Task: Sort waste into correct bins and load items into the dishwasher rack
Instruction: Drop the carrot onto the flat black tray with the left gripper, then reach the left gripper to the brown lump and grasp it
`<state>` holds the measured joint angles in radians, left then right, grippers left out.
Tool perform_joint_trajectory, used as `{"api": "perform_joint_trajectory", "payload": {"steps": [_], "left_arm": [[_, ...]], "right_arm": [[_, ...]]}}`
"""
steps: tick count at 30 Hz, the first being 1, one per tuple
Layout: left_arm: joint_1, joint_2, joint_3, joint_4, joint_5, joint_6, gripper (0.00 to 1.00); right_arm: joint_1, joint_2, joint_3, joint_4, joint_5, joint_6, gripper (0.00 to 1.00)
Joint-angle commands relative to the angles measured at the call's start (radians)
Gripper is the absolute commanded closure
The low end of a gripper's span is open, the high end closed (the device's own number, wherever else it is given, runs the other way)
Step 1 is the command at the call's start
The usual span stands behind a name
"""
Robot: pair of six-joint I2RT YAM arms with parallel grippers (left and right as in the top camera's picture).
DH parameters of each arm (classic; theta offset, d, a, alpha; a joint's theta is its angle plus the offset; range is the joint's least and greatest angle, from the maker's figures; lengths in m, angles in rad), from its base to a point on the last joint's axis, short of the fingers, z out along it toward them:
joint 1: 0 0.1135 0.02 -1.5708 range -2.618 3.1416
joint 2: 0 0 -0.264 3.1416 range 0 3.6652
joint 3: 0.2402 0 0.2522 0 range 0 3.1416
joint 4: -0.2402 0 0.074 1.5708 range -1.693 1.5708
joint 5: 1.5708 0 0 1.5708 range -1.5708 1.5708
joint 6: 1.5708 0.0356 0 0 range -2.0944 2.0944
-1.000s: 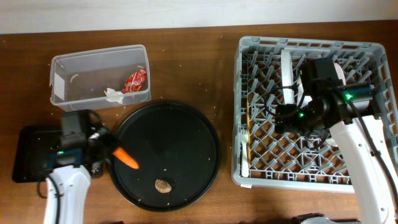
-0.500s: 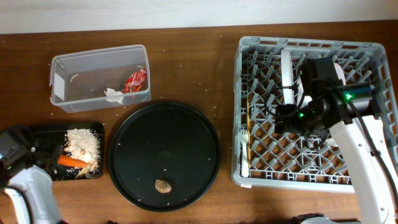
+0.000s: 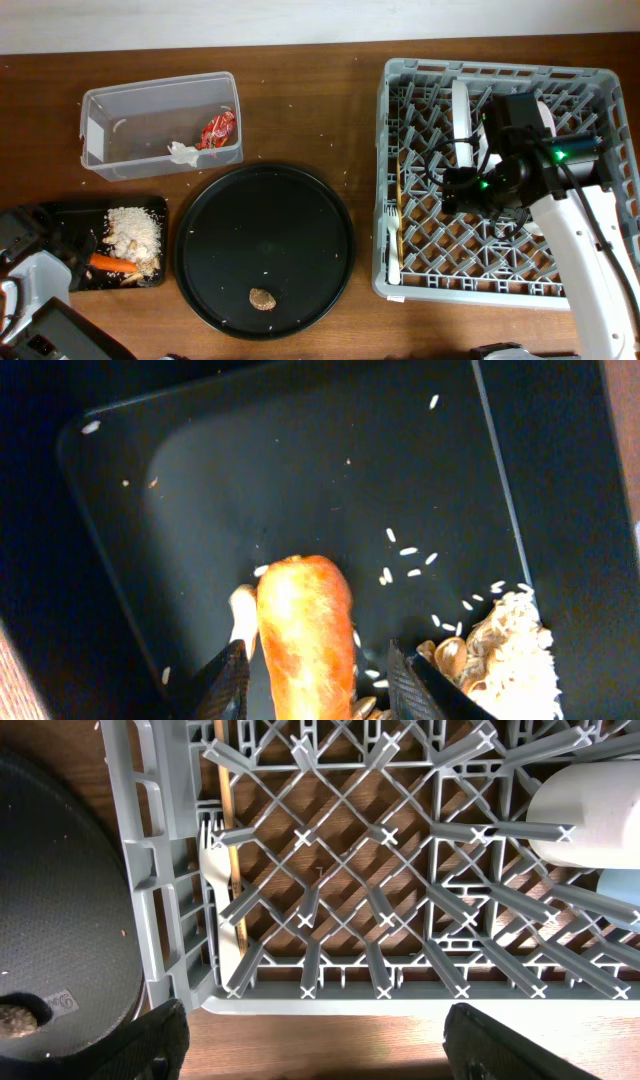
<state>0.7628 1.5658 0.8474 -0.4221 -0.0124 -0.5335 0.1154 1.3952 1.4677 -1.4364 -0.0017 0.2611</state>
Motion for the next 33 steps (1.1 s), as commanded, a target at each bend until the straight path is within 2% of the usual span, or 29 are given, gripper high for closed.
{"api": "perform_joint_trajectory", "payload": {"steps": [1,6,12,16,23,26,27,28,29,31,33], "left_arm": [[0.006,0.009,0.018,0.003,-0.011,0.016,0.45],[0.006,0.008,0.027,-0.007,0.018,0.016,0.43],[-0.045,0.008,0.174,-0.150,0.152,0.061,0.43],[-0.218,0.008,0.234,-0.254,0.155,0.103,0.37],[-0.607,0.008,0.234,-0.442,0.154,0.103,0.29],[-0.737,0.009,0.234,-0.546,0.147,0.101,0.22],[-0.778,0.009,0.232,-0.588,0.148,0.077,0.19],[-0.806,0.009,0.231,-0.624,0.149,0.020,0.08],[-0.836,0.009,0.225,-0.657,0.161,-0.053,0.04],[-0.880,0.009,0.205,-0.683,0.216,-0.111,0.03],[-0.936,0.008,0.150,-0.678,0.301,-0.244,0.03]], "right_arm": [[-0.005,0.004,-0.005,0.000,-0.003,0.002,0.15],[-0.005,0.005,-0.005,0.000,-0.002,0.001,0.15],[-0.005,0.005,-0.005,0.000,-0.003,0.001,0.15],[-0.005,0.005,-0.005,0.003,-0.002,0.001,0.14],[-0.005,0.005,-0.005,0.003,-0.002,0.001,0.13],[-0.005,0.005,-0.005,0.003,-0.002,0.001,0.14],[-0.005,0.005,-0.005,0.003,-0.002,0.001,0.13],[-0.005,0.005,-0.005,0.003,-0.002,0.001,0.13],[-0.005,0.005,-0.005,0.003,-0.002,0.001,0.14],[-0.005,0.005,-0.005,0.003,-0.002,0.000,0.13],[-0.006,0.005,-0.005,0.001,-0.002,0.000,0.13]]}}
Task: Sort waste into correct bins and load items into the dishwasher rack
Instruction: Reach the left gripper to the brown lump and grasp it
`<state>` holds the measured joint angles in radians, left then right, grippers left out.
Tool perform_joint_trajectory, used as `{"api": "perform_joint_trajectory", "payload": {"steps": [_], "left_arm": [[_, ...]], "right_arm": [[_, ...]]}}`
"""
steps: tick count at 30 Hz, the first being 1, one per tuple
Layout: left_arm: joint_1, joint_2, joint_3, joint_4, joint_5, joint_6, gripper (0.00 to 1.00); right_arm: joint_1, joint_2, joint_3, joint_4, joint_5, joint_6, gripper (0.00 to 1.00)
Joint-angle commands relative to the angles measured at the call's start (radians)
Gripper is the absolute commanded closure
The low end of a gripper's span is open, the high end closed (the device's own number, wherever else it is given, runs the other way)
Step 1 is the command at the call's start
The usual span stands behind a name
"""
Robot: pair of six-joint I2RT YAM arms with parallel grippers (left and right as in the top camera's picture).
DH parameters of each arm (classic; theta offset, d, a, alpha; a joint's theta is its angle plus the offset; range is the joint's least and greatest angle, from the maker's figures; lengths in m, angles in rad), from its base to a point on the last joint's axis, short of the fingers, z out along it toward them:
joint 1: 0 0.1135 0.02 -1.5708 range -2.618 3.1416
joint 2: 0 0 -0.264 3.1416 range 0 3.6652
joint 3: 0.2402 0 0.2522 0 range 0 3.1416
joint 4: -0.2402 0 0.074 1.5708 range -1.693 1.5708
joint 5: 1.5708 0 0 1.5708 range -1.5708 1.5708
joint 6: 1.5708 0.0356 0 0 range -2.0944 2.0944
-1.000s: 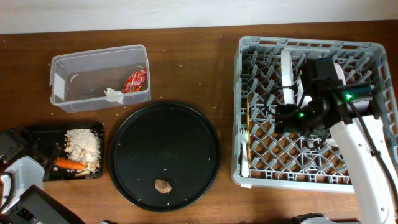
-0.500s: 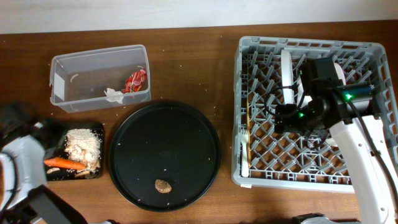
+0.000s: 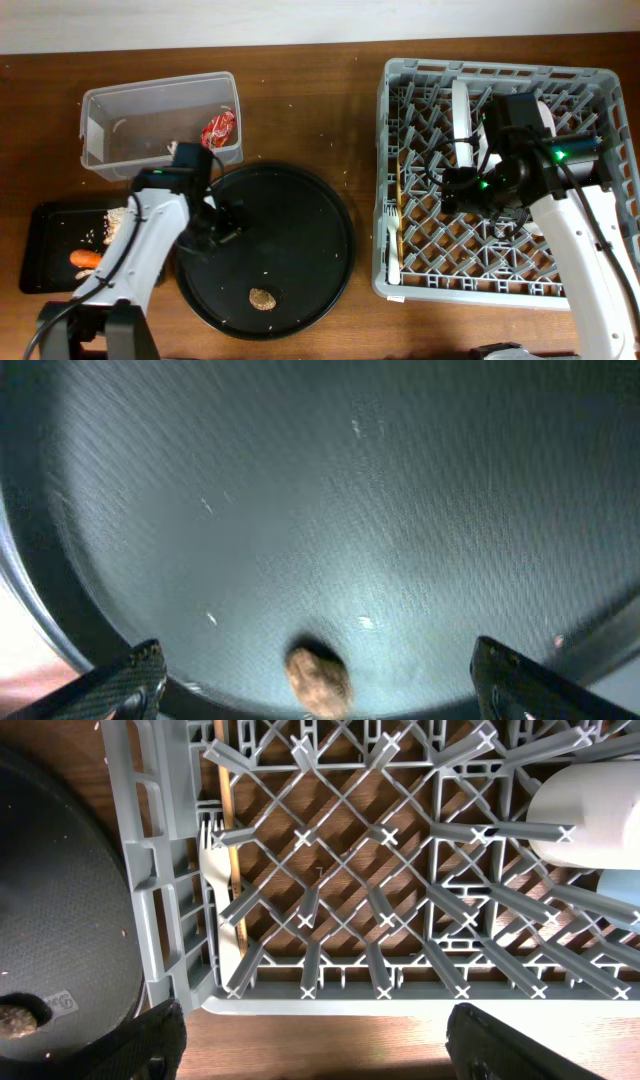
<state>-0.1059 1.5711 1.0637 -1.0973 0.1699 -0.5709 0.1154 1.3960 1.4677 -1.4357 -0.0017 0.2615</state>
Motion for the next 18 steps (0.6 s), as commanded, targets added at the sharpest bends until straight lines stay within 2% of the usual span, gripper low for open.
{"api": "perform_joint_trajectory", "payload": {"steps": [1,3,9,18], "left_arm": [[-0.082,0.003,-0.084,0.005,0.128,-0.243,0.02],[-0.130,0.003,-0.141,0.037,0.134,-0.348,0.02],[-0.276,0.003,-0.258,0.142,0.164,-0.502,0.02],[-0.318,0.003,-0.267,0.151,0.039,-0.544,0.03]], "right_arm": [[-0.006,0.004,-0.005,-0.001,-0.002,0.000,0.13],[-0.005,0.004,-0.005,-0.002,-0.002,0.000,0.13],[-0.005,0.004,-0.005,-0.002,0.003,-0.003,0.13],[-0.005,0.004,-0.005,-0.009,0.013,-0.003,0.13]]}}
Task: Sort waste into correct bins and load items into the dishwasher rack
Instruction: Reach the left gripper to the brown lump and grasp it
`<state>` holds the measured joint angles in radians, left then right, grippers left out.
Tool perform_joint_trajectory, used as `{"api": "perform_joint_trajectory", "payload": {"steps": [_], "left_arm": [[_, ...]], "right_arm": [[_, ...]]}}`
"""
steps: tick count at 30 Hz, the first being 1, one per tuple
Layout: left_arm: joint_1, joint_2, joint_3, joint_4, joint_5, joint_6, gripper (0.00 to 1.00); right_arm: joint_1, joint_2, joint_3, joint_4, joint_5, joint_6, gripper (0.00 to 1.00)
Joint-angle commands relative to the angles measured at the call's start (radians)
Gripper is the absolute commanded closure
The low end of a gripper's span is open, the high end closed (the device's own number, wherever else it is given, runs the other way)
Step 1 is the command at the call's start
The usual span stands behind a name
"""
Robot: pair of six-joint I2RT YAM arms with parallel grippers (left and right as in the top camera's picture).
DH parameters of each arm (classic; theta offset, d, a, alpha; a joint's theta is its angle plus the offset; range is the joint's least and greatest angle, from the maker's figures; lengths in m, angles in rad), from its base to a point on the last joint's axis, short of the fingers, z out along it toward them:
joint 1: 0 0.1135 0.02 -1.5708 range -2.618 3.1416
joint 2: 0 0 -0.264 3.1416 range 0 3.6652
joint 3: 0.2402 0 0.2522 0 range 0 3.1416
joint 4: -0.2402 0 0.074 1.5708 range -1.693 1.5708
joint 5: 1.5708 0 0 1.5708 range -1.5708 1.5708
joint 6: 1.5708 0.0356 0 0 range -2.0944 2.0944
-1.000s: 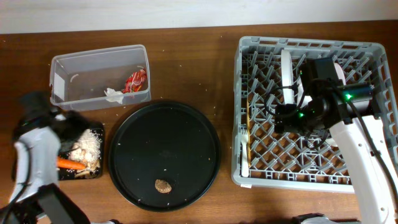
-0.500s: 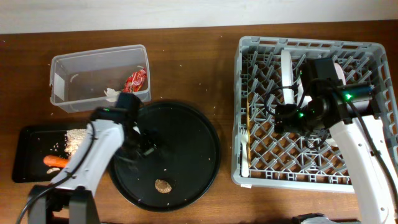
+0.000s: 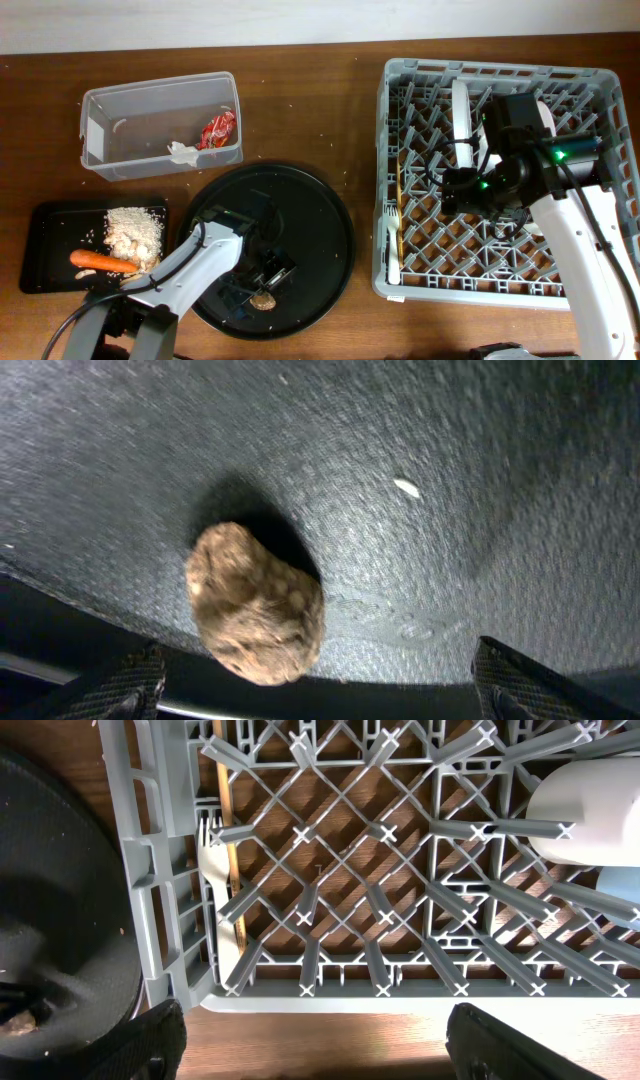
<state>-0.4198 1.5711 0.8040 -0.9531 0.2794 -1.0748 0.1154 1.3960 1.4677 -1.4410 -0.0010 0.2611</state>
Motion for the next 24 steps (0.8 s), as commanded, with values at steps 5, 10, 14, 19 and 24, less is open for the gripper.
{"api": "perform_joint_trajectory", "payload": {"steps": [5,10,14,19,24], "left_arm": [[-0.004,0.003,-0.023,0.054,-0.078,-0.040,0.17],[-0.004,0.003,-0.077,0.085,-0.075,-0.062,0.19],[-0.004,0.003,-0.092,0.098,-0.086,-0.061,0.20],[-0.003,0.003,-0.092,0.135,-0.086,-0.061,0.33],[-0.003,0.003,-0.091,0.142,-0.111,-0.061,0.43]], "right_arm": [[-0.005,0.004,-0.005,-0.008,0.012,-0.003,0.14],[-0.005,0.004,-0.005,-0.011,0.012,-0.003,0.13],[-0.005,0.004,-0.005,-0.011,0.012,-0.003,0.13],[-0.005,0.004,-0.005,-0.012,0.012,-0.003,0.14],[-0.005,0.004,-0.005,-0.011,0.012,-0.003,0.14]]}}
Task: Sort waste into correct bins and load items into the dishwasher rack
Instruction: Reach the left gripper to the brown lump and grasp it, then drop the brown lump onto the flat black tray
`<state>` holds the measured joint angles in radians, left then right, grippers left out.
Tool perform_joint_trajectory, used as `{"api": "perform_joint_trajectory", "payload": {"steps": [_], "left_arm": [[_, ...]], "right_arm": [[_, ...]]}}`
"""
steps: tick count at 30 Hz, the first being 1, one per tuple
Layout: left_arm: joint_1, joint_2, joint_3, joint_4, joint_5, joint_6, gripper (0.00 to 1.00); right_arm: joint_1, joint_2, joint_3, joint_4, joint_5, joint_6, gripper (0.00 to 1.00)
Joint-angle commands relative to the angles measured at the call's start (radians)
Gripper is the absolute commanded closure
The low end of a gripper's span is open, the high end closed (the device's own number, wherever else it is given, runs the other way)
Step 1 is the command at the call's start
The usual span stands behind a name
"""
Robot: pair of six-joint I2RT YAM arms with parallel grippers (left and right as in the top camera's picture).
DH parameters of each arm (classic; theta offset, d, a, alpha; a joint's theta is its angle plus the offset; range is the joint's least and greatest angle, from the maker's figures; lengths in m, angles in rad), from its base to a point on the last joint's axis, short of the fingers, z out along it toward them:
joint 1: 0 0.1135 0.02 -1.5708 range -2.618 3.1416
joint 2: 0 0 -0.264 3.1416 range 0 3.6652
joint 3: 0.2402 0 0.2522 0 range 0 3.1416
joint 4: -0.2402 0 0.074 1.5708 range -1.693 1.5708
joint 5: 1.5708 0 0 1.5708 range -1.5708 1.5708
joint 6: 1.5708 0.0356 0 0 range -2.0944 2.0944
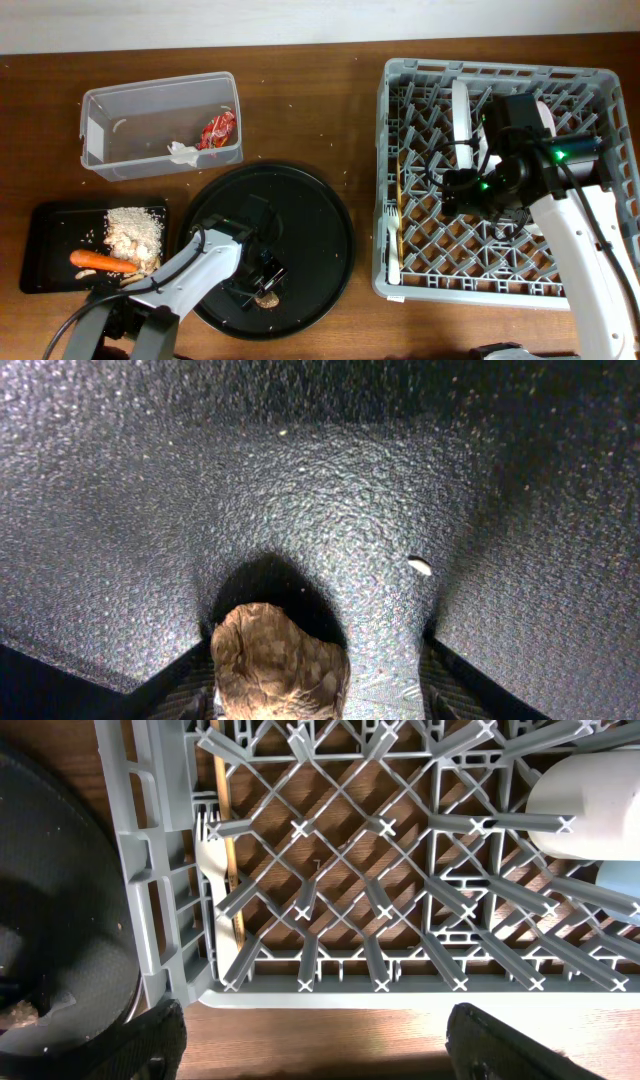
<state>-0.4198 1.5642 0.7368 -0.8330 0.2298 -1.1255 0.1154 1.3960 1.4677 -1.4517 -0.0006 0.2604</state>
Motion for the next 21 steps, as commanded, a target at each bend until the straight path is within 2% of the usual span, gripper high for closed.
{"api": "perform_joint_trajectory", "payload": {"steps": [1,8,13,16,18,21], "left_arm": [[-0.003,0.010,-0.023,0.022,-0.070,-0.010,0.46],[-0.002,0.010,0.006,0.021,-0.116,0.000,0.55],[0.029,0.006,0.049,0.018,-0.134,0.060,0.62],[0.077,0.005,0.067,0.010,-0.135,0.078,0.63],[0.130,-0.001,0.071,0.010,-0.145,0.120,0.67],[0.219,-0.018,0.078,0.010,-0.151,0.175,0.67]], "right_arm": [[-0.005,0.004,-0.005,-0.001,0.012,-0.002,0.14],[-0.005,0.004,-0.005,-0.001,0.012,-0.002,0.14],[-0.006,0.004,-0.005,-0.001,0.012,-0.002,0.14],[-0.006,0.004,-0.005,-0.001,0.012,-0.002,0.14],[-0.006,0.004,-0.005,0.000,0.012,-0.002,0.14],[-0.006,0.004,-0.005,0.000,0.012,-0.002,0.14]]}}
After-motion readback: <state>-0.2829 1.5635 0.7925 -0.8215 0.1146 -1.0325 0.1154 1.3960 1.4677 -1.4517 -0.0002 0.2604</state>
